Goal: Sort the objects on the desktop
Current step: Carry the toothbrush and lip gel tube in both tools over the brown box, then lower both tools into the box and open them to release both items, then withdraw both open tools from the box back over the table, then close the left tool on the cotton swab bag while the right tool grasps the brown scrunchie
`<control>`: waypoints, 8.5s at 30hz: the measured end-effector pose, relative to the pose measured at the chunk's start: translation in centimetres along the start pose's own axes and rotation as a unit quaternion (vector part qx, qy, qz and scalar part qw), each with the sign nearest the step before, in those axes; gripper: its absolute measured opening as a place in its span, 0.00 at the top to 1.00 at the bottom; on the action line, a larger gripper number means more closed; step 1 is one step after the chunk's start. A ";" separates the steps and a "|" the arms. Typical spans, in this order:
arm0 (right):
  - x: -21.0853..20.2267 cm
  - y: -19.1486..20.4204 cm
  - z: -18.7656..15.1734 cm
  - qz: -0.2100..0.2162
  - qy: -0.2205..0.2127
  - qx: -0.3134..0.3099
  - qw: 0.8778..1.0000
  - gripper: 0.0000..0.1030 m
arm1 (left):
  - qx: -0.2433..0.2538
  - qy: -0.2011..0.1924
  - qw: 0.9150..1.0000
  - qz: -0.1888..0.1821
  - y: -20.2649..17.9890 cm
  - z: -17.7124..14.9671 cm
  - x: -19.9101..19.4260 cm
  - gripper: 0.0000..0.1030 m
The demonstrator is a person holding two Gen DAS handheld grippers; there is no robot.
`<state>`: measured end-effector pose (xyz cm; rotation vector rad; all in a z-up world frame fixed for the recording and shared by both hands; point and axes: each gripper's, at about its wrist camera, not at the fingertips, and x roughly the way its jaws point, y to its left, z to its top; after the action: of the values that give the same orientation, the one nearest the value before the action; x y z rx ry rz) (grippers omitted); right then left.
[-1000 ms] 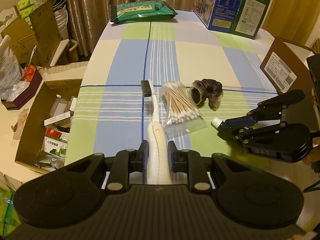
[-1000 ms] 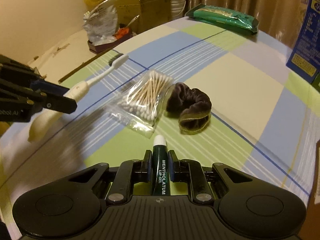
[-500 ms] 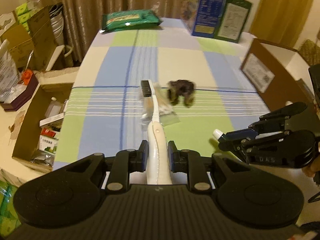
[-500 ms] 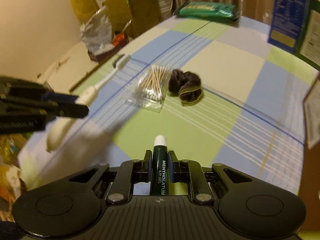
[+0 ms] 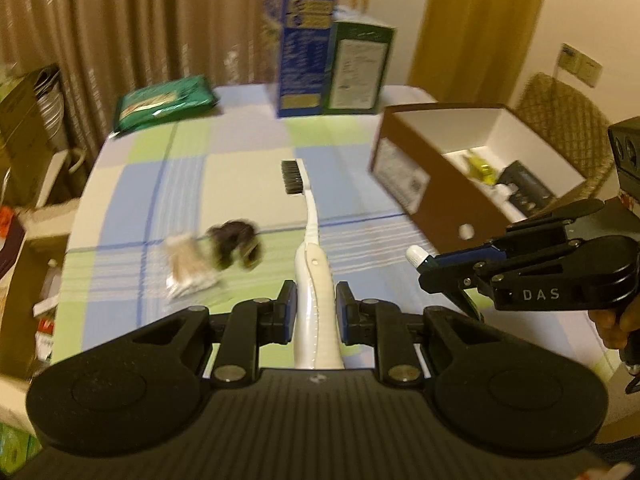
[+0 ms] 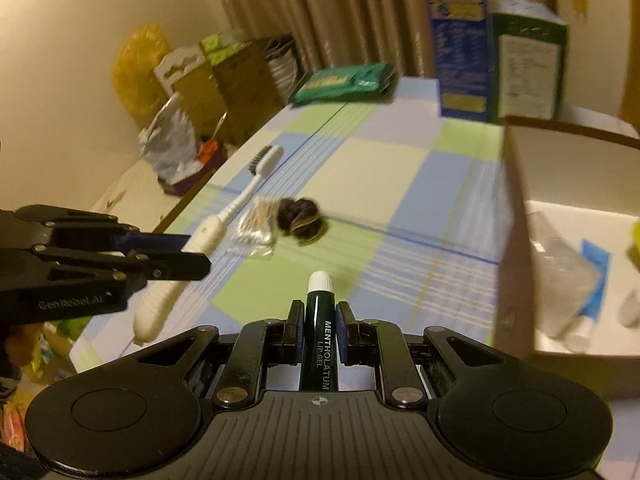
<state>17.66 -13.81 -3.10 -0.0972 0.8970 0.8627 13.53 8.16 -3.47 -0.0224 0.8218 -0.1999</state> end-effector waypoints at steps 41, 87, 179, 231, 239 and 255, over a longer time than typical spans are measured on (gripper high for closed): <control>-11.1 -24.0 4.5 -0.099 -0.057 0.066 0.991 0.87 | 0.056 -0.023 0.994 -0.091 -22.2 13.4 14.0 0.84; -4.3 -30.0 6.0 -0.070 -0.001 0.060 0.996 0.58 | 0.013 0.087 0.996 -0.012 -21.8 15.9 25.7 0.73; -8.9 -8.6 -3.7 -0.054 0.028 0.065 0.996 0.02 | -0.044 0.057 0.997 0.016 -13.1 2.3 2.9 0.20; 15.8 2.7 5.1 -0.021 0.012 -0.018 1.000 0.39 | -0.102 0.068 0.985 0.125 11.3 0.1 7.3 0.25; 19.3 1.8 6.0 -0.015 0.026 -0.011 0.999 0.54 | -0.092 0.078 0.985 0.124 13.2 0.8 9.9 0.27; 19.2 -1.4 6.3 -0.121 0.010 0.004 0.993 0.91 | -0.075 0.094 0.988 0.094 13.4 1.7 13.6 0.27</control>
<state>28.91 -0.33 -13.17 -0.2051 0.8866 0.6327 26.07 18.70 -13.49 -0.0678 1.0205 0.0392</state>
